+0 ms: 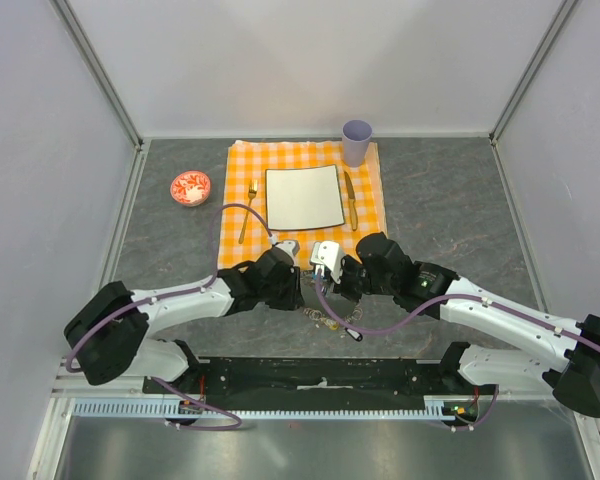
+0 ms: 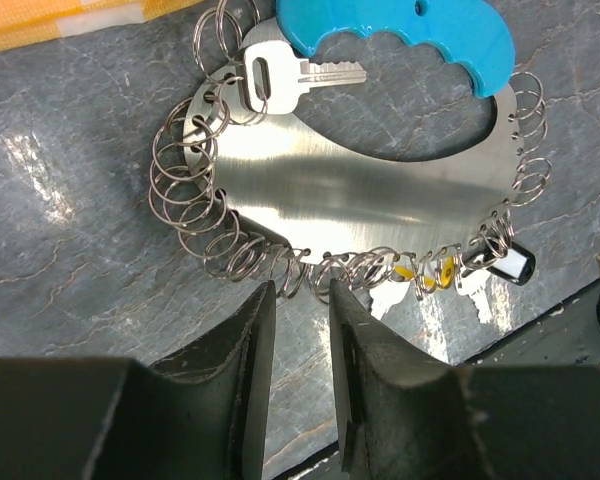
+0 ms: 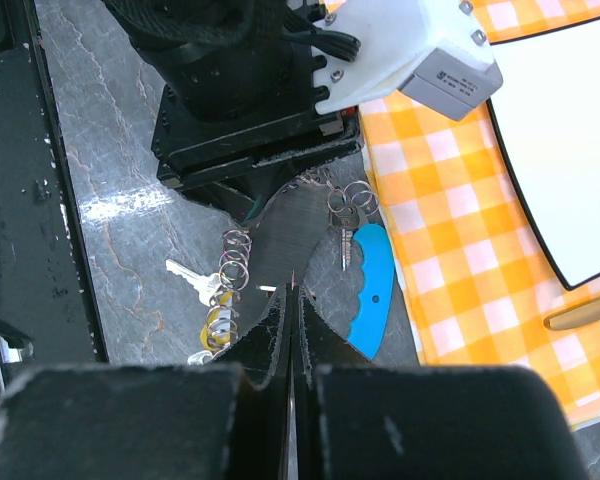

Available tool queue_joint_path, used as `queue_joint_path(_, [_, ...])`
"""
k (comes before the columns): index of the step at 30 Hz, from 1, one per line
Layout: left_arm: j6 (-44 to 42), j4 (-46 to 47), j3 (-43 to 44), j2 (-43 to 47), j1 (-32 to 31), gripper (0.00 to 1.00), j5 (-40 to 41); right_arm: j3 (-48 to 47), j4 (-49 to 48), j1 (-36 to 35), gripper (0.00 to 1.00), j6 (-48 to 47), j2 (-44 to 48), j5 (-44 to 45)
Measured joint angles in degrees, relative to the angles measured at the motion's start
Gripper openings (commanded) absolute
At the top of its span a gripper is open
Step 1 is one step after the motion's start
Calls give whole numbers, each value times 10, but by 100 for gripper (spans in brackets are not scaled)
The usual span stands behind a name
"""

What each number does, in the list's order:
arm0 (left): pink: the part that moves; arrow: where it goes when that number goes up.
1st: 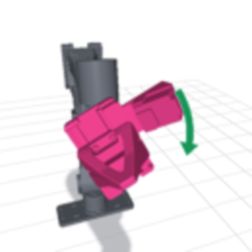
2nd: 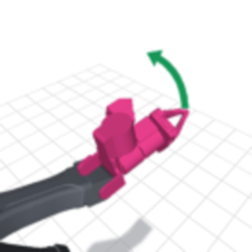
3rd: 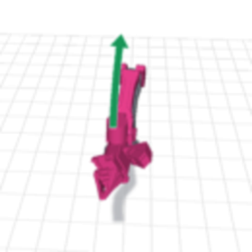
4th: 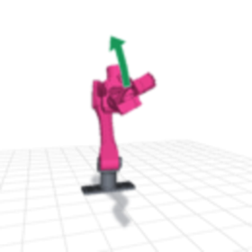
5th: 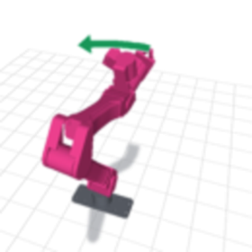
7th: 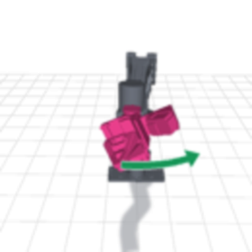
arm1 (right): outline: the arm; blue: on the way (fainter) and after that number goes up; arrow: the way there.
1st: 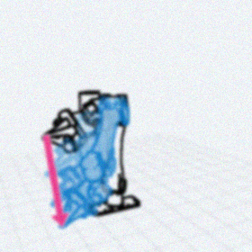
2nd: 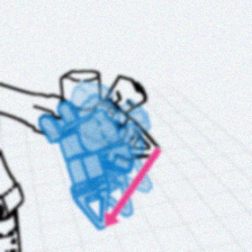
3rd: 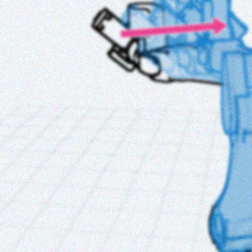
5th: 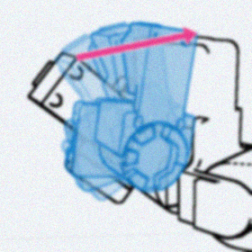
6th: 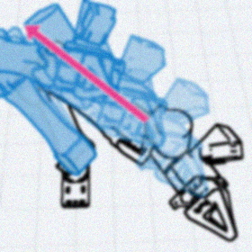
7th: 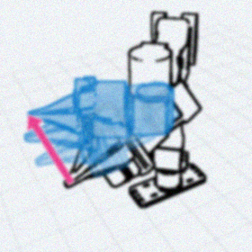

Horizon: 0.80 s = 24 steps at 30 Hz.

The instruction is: Put the keys on the keyring

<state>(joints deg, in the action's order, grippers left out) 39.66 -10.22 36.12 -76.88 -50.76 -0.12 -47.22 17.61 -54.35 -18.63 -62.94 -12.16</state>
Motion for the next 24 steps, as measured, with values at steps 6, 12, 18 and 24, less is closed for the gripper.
queue_joint_path(6, [-6, 1, 8, -24, 0, 34, 0, 0, 0, 0, 0, 0, 0, 0])
queue_joint_path(12, [-8, 3, 8, -27, 0, 33, 0, 0, 0, 0, 0, 0, 0, 0])
queue_joint_path(18, [-9, 14, 8, -35, 0, 26, 0, 0, 0, 0, 0, 0, 0, 0])
queue_joint_path(24, [-9, 23, 8, -42, 0, 24, -5, 0, 0, 0, 0, 0, 0, 0])
